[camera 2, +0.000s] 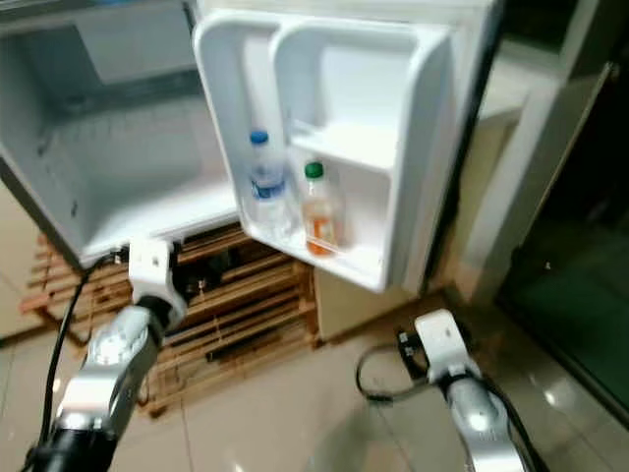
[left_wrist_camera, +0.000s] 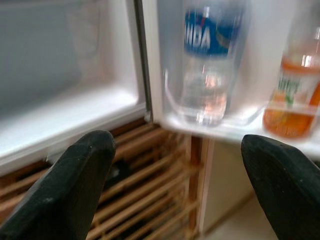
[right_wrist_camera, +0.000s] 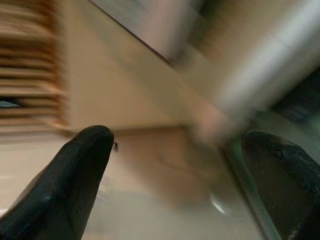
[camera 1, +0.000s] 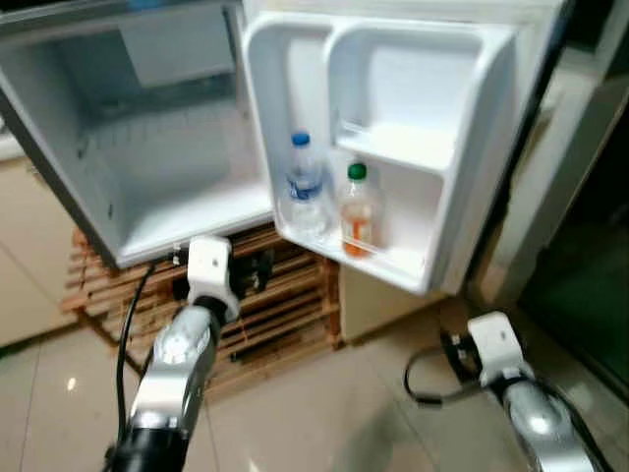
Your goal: Restocking fridge
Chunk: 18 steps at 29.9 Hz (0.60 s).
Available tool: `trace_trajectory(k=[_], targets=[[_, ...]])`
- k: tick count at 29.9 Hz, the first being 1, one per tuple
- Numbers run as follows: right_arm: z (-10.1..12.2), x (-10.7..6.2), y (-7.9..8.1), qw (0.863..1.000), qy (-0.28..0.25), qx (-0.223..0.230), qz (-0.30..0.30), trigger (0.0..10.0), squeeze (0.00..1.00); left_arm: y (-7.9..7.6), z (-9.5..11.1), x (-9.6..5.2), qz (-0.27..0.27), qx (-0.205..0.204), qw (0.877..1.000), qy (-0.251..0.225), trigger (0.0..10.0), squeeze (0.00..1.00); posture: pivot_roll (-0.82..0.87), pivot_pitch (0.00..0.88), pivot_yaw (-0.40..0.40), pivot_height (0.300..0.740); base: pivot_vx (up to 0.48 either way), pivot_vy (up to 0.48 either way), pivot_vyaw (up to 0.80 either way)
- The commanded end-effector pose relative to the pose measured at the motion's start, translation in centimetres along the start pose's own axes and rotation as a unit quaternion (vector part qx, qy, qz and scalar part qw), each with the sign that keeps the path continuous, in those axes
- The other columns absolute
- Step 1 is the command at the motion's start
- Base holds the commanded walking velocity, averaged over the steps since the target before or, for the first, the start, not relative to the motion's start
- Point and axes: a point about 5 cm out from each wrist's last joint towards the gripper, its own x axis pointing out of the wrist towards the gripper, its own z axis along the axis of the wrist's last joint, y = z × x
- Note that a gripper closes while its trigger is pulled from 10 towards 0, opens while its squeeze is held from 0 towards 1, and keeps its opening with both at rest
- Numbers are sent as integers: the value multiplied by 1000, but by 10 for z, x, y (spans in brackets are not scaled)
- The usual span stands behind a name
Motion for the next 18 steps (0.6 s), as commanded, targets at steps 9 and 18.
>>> trace_trajectory(k=[9,18], targets=[[91,32,-42,975,-148,-68,-151,10000,0,23,-67,-10,44,31,979,194,10000,0,-151,0,89,740,0,0,0],[138,48,-60,956,-184,-85,-213,10000,0,32,-79,-16,49,67,969,234,10000,0,-127,0,69,740,0,0,0]])
